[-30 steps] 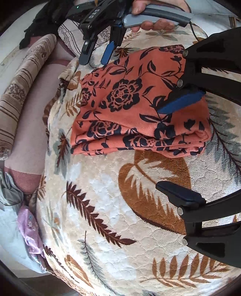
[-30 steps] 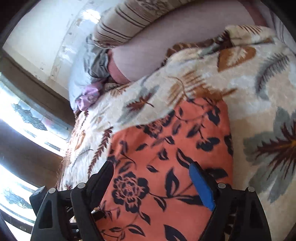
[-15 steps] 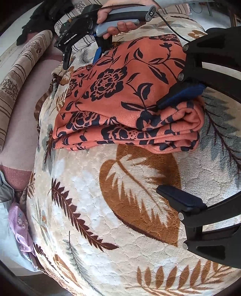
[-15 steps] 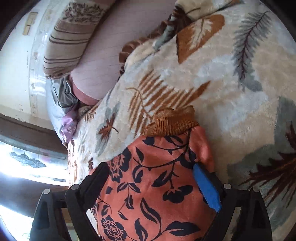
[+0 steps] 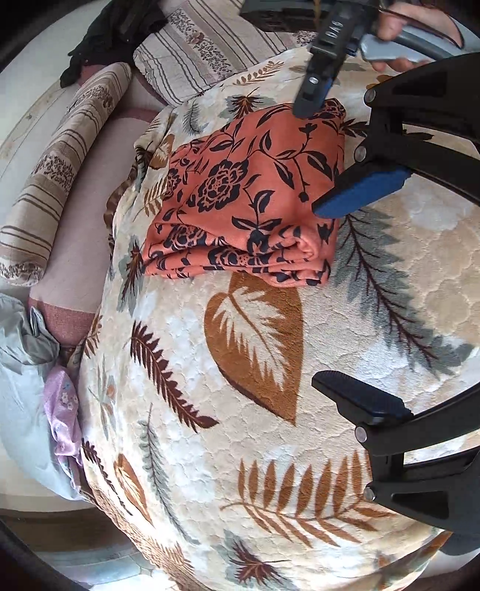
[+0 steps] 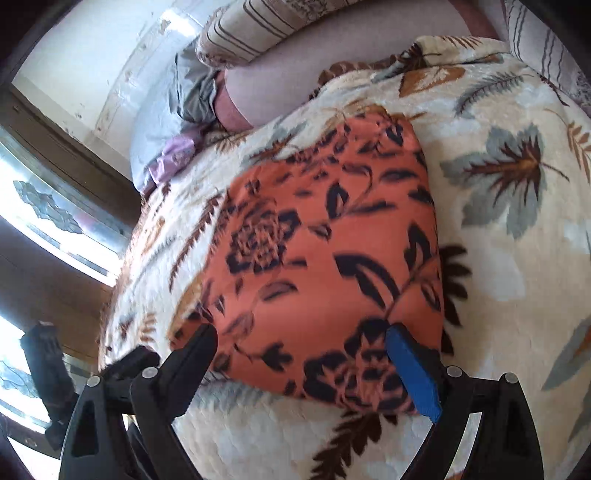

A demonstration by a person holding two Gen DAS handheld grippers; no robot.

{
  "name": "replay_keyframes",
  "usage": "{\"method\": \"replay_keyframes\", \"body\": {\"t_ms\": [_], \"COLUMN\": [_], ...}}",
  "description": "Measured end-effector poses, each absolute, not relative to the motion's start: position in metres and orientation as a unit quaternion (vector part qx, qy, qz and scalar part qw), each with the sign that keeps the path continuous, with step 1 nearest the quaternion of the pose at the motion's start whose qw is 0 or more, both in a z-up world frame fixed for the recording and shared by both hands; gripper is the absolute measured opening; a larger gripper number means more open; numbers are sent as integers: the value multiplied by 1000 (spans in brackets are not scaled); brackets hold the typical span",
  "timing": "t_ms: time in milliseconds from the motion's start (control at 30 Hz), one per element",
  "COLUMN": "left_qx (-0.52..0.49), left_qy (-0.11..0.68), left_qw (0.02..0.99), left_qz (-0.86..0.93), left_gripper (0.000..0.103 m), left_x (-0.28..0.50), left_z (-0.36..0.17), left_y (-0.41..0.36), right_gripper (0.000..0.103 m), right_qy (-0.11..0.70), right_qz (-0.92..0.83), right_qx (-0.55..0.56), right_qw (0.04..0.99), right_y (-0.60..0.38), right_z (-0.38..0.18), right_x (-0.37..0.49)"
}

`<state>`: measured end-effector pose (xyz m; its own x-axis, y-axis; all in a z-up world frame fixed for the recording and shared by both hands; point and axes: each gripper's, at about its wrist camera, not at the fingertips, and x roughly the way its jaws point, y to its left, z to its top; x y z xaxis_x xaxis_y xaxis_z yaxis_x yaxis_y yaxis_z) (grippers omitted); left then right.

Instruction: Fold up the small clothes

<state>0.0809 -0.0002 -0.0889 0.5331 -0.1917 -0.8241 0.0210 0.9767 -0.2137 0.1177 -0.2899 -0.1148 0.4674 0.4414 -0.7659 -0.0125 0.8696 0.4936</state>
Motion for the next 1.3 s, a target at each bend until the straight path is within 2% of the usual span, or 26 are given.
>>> {"method": "replay_keyframes", "body": {"t_ms": [100,267,667,967,1300], "left_qx": [-102,-103,-35,-19,13], "left_qy": [493,474,421,403,405], "left_qw": [863,874,906,915,914], "left_qz": [-51,-41,-35,-12,8], "left_gripper": [85,85,86,86,86], "left_x": [77,69,47,37,37], "left_z": [-93,-77,-35,-18,-11], "left_y": [4,2,-32,-42,-55], "right_gripper": [94,94,94,94,94], "right_qy": [488,427,446,405,416], "right_qz": [126,124,67,-22,-35], "right_qx": [213,187,102,48,12], "right_qw": [837,876,887,913,909], "right_y": [-289,-283,-261,-266,-252], "right_z": [-103,-62,-69,-34,-36], "right_x": [110,81,15,12,16]}}
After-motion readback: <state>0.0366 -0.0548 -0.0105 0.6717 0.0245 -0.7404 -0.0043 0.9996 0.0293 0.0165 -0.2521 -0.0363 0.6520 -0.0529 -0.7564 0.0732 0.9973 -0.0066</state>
